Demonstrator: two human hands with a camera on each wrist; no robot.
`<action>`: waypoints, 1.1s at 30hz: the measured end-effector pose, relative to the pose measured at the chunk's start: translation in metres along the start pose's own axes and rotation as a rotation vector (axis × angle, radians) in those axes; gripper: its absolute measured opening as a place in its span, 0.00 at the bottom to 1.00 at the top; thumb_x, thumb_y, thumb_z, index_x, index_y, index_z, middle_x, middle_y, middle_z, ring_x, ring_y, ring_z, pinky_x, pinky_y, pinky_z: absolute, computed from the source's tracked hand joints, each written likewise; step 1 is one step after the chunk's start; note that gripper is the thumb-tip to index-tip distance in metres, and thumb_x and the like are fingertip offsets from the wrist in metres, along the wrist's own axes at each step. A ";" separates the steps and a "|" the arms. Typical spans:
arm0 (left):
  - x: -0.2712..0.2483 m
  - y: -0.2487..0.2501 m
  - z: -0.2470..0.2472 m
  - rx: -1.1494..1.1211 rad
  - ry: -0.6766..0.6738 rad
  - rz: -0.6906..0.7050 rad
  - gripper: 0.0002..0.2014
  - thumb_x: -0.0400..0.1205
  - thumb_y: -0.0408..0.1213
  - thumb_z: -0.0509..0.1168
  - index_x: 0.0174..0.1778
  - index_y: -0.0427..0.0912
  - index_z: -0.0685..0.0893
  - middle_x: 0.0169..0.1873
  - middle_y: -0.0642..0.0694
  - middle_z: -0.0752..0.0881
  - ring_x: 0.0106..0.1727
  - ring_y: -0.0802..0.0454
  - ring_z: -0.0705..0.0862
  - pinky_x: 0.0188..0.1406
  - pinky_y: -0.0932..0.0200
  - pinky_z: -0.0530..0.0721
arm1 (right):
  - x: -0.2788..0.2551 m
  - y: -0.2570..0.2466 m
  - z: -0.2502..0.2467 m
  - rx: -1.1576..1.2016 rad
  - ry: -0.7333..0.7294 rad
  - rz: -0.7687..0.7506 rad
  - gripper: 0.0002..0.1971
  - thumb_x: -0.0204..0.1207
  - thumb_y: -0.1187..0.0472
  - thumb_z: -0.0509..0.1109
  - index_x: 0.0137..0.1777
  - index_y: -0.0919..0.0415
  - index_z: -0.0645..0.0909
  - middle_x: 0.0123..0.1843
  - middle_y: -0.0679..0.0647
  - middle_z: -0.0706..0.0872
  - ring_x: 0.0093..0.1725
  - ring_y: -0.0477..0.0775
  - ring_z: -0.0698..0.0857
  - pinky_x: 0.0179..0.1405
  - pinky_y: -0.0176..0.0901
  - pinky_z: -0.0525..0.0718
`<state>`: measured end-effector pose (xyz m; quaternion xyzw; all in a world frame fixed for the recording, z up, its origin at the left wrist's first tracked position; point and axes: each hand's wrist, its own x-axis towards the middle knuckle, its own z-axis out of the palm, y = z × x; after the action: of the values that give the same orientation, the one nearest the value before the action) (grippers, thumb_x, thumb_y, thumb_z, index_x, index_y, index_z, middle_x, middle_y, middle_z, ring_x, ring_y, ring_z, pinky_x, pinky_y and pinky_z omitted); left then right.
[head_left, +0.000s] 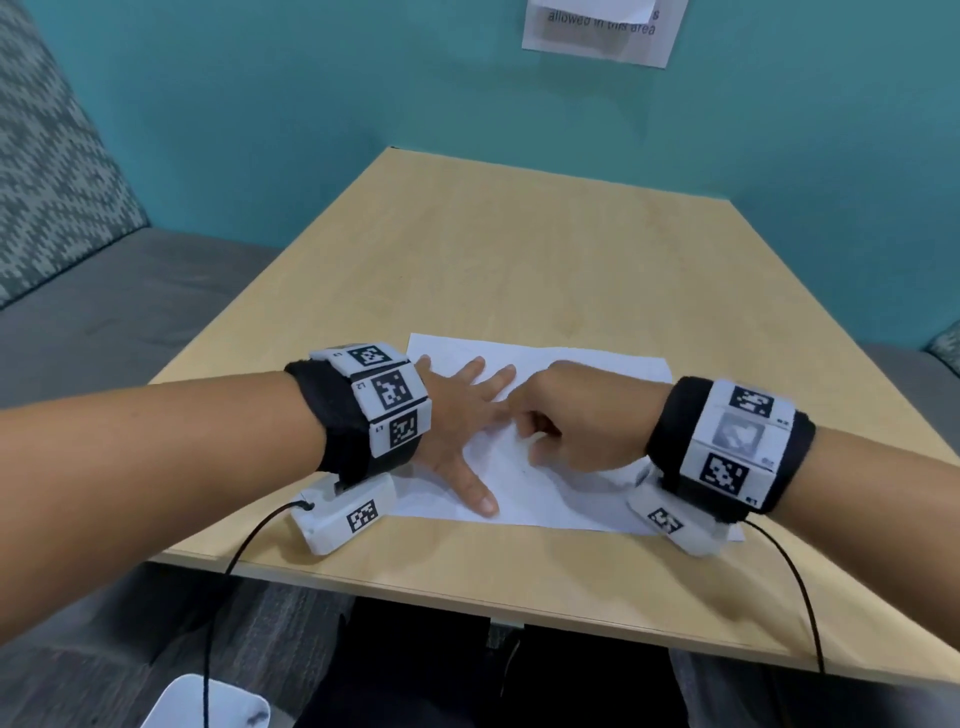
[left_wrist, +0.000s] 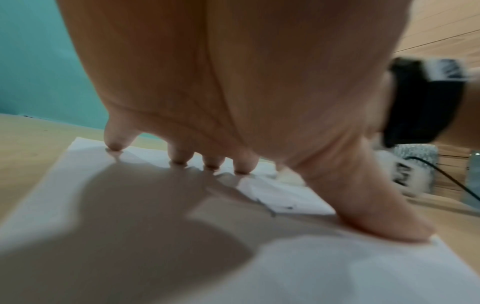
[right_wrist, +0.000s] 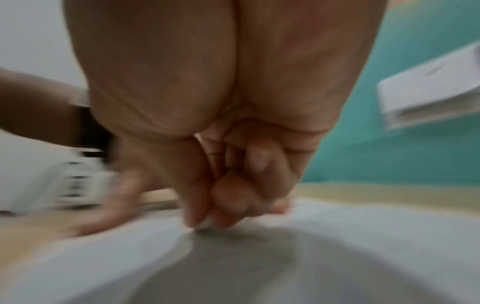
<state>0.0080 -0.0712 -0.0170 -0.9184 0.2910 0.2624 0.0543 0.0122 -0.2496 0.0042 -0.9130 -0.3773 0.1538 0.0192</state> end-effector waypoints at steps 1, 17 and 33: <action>0.000 -0.002 0.001 -0.020 0.003 0.019 0.53 0.69 0.73 0.70 0.84 0.71 0.44 0.86 0.52 0.29 0.86 0.41 0.30 0.76 0.17 0.43 | -0.003 -0.010 0.005 0.017 -0.038 -0.048 0.15 0.72 0.63 0.70 0.33 0.45 0.68 0.30 0.43 0.75 0.31 0.44 0.73 0.30 0.36 0.68; -0.021 -0.008 0.005 -0.053 -0.081 -0.002 0.64 0.68 0.74 0.70 0.83 0.64 0.28 0.82 0.60 0.23 0.82 0.54 0.23 0.82 0.30 0.35 | -0.031 0.006 -0.012 0.071 0.125 -0.033 0.05 0.74 0.60 0.70 0.47 0.59 0.83 0.37 0.48 0.85 0.36 0.47 0.79 0.36 0.38 0.76; -0.031 -0.015 -0.025 -0.029 0.068 -0.133 0.56 0.75 0.73 0.62 0.88 0.53 0.37 0.87 0.56 0.35 0.87 0.53 0.35 0.84 0.33 0.41 | 0.021 0.025 -0.027 0.109 0.154 0.149 0.06 0.78 0.60 0.67 0.54 0.59 0.80 0.33 0.43 0.78 0.37 0.49 0.80 0.38 0.43 0.79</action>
<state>0.0061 -0.0498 0.0194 -0.9448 0.2269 0.2313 0.0483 0.0512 -0.2503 0.0202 -0.9452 -0.2969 0.1047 0.0862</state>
